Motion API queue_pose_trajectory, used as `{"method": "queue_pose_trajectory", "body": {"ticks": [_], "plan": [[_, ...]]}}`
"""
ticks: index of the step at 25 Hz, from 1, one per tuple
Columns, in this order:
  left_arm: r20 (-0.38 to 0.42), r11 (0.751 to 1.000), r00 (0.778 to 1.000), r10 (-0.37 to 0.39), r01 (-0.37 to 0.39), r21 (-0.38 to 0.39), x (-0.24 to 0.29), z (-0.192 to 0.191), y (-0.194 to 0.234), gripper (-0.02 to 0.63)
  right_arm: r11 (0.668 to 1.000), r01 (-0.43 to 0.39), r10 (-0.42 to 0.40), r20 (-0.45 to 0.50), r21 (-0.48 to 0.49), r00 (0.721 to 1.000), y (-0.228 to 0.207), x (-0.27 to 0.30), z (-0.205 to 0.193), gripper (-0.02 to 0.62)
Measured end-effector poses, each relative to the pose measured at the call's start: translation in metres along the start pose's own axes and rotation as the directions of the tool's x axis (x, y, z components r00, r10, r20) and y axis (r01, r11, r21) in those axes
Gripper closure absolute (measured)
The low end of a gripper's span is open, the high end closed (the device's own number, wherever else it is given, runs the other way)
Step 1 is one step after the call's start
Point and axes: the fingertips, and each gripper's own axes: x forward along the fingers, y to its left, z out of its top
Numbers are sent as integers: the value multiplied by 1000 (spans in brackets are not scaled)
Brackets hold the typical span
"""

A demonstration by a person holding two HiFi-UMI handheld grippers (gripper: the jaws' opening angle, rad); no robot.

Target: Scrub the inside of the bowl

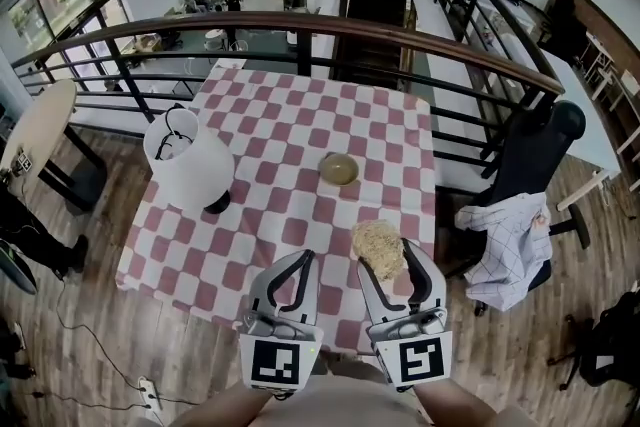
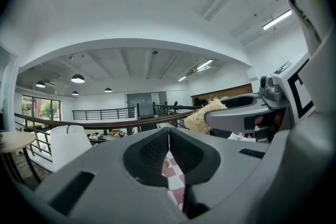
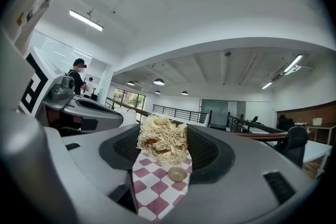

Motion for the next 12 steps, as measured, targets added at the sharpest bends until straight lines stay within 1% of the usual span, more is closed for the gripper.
{"method": "queue_pose_trajectory", "body": {"ticks": [3, 6, 9, 12], "plan": [[11, 999, 1000, 13, -13, -30, 7, 2, 0, 589, 1000, -14, 14, -21, 4, 1000, -5, 2, -9, 344], [-6, 997, 1000, 19, -19, -69, 18, -2, 2, 589, 1000, -18, 19, -30, 17, 999, -14, 7, -16, 344], [-17, 993, 999, 46, -47, -110, 32, -10, 11, 589, 998, -32, 32, -1, 57, 999, -23, 16, -13, 344], [-37, 991, 997, 64, -68, -119, 46, -19, 18, 588, 996, -41, 41, 5, 83, 999, -32, 26, -14, 344]]}}
